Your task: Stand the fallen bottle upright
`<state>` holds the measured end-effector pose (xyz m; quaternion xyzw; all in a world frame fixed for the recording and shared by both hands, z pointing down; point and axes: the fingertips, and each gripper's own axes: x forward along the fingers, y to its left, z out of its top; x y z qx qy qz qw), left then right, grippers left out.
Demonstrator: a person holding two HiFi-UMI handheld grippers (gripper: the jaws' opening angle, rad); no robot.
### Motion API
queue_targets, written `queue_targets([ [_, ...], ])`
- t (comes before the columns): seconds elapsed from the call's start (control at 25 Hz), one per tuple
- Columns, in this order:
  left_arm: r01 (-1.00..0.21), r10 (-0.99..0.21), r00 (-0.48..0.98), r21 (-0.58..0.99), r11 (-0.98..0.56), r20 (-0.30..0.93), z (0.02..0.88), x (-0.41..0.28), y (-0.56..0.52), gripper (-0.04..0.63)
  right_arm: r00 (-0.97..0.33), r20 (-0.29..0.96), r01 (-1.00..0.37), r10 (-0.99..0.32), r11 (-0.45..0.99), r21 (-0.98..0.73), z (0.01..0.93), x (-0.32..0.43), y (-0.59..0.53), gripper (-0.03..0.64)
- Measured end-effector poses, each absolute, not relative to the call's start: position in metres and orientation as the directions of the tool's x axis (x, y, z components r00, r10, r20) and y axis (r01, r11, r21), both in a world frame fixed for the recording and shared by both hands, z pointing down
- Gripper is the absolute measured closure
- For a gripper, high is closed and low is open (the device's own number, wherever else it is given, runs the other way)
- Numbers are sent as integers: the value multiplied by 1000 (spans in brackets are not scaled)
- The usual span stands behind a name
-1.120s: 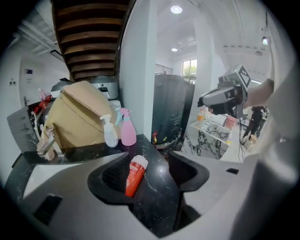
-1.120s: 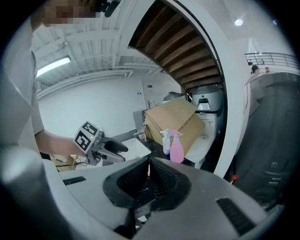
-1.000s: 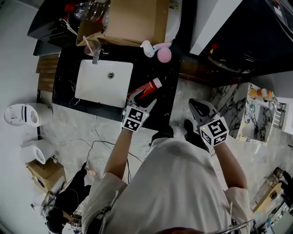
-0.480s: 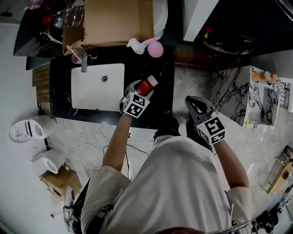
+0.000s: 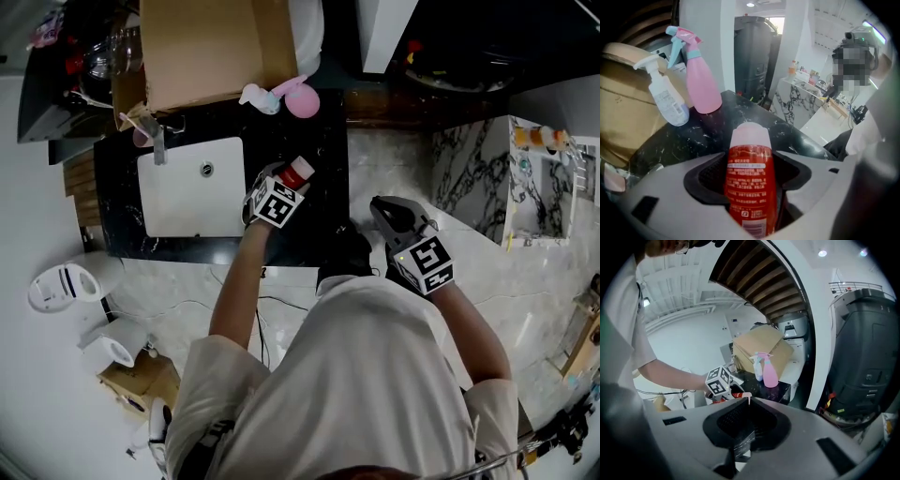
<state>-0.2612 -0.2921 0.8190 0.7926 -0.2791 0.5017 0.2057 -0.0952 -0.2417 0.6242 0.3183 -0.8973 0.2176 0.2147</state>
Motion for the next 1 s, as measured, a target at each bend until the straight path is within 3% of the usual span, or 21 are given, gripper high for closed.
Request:
queue_targets([
  [0.16, -597, -227, 305, 1, -802, 925, 828, -259, -293, 287, -703, 521, -670, -485, 697, -256, 623, -91, -241, 583],
  [0.44, -577, -168, 338, 62, -814, 926, 832, -258, -289, 301, -696, 528, -677, -487, 690, -255, 622, -80, -230, 583],
  [0.68, -551, -233, 341, -7, -834, 911, 820, -254, -282, 304, -699, 518, -673, -493, 698, -243, 610, -75, -228, 583],
  [1.0, -634, -369, 383, -50, -772, 847, 774, -256, -271, 304, -719, 494, -651, -489, 722, -232, 597, -73, -215, 583],
])
